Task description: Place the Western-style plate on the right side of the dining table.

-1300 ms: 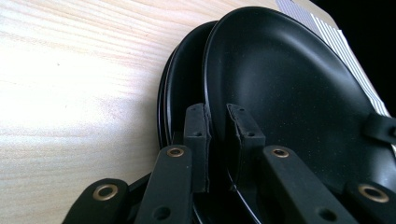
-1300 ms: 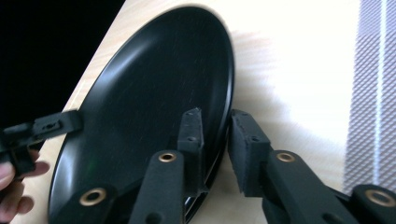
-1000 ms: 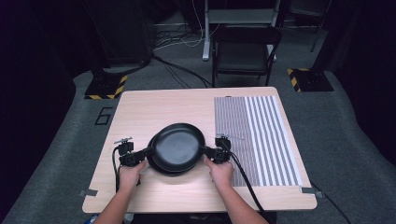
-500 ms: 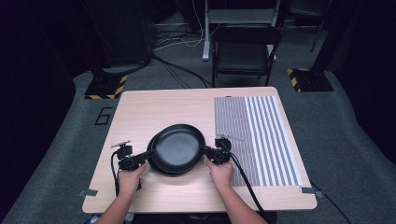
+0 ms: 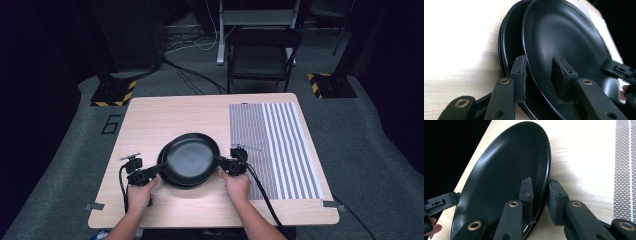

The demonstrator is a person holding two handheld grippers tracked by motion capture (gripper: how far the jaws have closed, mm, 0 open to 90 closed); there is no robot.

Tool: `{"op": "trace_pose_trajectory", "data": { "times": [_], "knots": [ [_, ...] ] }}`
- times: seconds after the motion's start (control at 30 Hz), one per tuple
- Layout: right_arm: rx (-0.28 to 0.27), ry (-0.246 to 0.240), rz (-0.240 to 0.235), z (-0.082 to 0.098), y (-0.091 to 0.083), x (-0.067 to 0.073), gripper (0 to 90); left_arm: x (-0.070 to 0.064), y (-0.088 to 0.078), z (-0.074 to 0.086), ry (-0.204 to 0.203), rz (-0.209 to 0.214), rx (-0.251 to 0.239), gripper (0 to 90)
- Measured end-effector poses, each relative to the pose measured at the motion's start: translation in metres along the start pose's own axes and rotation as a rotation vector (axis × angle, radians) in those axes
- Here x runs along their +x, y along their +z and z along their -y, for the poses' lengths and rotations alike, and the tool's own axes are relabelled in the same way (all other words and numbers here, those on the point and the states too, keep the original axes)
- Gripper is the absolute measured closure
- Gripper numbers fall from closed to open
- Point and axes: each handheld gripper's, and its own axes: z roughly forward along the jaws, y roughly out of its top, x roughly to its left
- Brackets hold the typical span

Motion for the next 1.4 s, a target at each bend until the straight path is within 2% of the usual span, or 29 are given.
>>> {"op": "trace_pose_trajectory", "data": {
  "times": [0.1,0.13,0.2,0.3,0.33,0.37,0.4,0.47,0.57,0.67,0.77,0.9,1.0,1.1,1.2,1.4],
  "knots": [
    [-0.004,0.006,0.004,0.000,-0.001,0.000,75.3,-0.002,0.006,-0.002,-0.002,-0.020,0.017,65.3],
    [-0.007,0.004,0.006,-0.001,-0.002,0.000,75.3,-0.004,0.008,-0.002,0.028,-0.040,0.009,66.3],
    [-0.009,0.003,0.004,-0.001,-0.001,-0.001,75.3,-0.005,0.009,-0.003,0.035,-0.046,0.013,66.2],
    [-0.011,0.013,0.003,-0.001,-0.002,-0.001,75.5,-0.005,0.011,-0.004,0.021,-0.043,0.006,66.3],
    [-0.023,0.015,0.007,-0.001,-0.002,-0.002,75.7,-0.005,0.021,-0.004,0.011,-0.024,0.061,66.6],
    [-0.023,0.015,0.007,-0.001,-0.002,-0.002,75.7,-0.005,0.021,-0.004,0.011,-0.024,0.061,66.8],
    [-0.032,0.010,0.007,0.000,-0.003,-0.002,75.6,-0.006,0.023,-0.003,-0.011,-0.021,0.044,66.8],
    [-0.046,-0.006,0.013,0.001,-0.004,-0.002,75.3,-0.007,0.024,-0.004,0.002,-0.030,0.040,66.8],
    [-0.036,-0.001,0.010,0.001,-0.004,-0.003,75.0,-0.004,0.025,-0.004,-0.010,-0.012,0.037,66.8],
    [-0.029,0.021,-0.005,0.001,-0.003,-0.004,75.1,-0.002,0.028,-0.002,-0.065,0.013,0.009,66.5],
    [-0.032,0.058,-0.025,0.003,-0.002,-0.006,75.1,-0.002,0.029,-0.001,-0.050,0.010,-0.011,67.4],
    [-0.034,0.110,-0.045,0.005,0.001,-0.007,75.5,0.001,0.028,0.002,-0.070,0.003,-0.031,74.2],
    [-0.034,0.128,-0.051,0.005,0.003,-0.007,76.1,0.002,0.028,0.002,-0.075,0.005,-0.041,74.4],
    [-0.032,0.131,-0.059,0.005,0.004,-0.008,76.1,0.003,0.027,0.002,-0.088,0.017,-0.038,74.5],
    [-0.036,0.132,-0.053,0.005,0.005,-0.007,76.1,0.004,0.027,0.003,-0.075,0.019,-0.049,74.8],
    [-0.037,0.132,-0.060,0.005,0.006,-0.008,76.1,0.006,0.027,0.004,-0.088,0.032,-0.064,75.2]
  ]
}}
